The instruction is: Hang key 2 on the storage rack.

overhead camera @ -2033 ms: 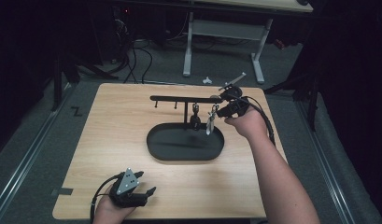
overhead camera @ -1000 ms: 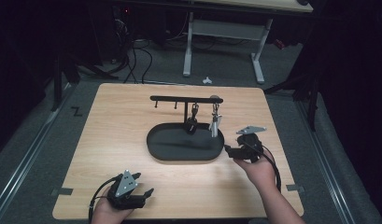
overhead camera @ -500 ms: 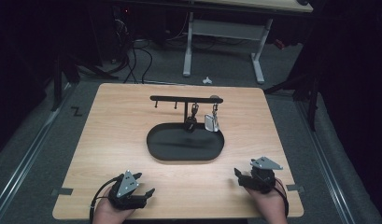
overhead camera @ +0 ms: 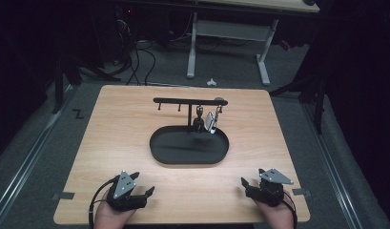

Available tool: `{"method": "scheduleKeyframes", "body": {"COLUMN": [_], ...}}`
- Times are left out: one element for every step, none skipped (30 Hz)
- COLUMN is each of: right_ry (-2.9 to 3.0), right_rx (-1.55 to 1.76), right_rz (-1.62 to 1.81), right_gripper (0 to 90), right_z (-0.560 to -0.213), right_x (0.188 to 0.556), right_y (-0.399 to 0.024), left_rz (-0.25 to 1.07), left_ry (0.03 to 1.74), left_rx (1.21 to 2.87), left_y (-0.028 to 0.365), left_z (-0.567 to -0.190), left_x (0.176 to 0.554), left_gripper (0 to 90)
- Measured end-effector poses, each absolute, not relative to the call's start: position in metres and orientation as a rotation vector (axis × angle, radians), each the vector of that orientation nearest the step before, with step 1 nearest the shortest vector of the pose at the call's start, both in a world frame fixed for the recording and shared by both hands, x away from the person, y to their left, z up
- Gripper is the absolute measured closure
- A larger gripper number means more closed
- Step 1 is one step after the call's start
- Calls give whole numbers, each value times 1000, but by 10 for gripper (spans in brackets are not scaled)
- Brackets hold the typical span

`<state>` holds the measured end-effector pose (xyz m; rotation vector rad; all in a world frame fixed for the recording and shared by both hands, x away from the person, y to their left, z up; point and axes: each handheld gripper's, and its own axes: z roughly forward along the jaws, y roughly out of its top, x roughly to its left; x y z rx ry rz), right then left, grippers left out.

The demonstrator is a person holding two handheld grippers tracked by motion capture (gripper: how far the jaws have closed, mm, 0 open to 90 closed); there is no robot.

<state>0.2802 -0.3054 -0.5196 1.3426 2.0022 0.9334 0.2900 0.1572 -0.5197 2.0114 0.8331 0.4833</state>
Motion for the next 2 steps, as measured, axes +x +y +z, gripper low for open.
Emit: {"method": "scheduleKeyframes", "body": {"right_ry": [2001,2001], "right_rx": [1342,1342], "right_rz": [931,931], "right_gripper": [220,220], "right_z": [-520,-520], "right_x": [279,279], "right_y": [-305,-305], "left_rz": [480,479], "left_ry": [831,831], "left_rx": [2015,2008], "left_y": [158,158], "left_z": [-519,-519], "left_x": [290,291], "left_gripper": [244,244]}}
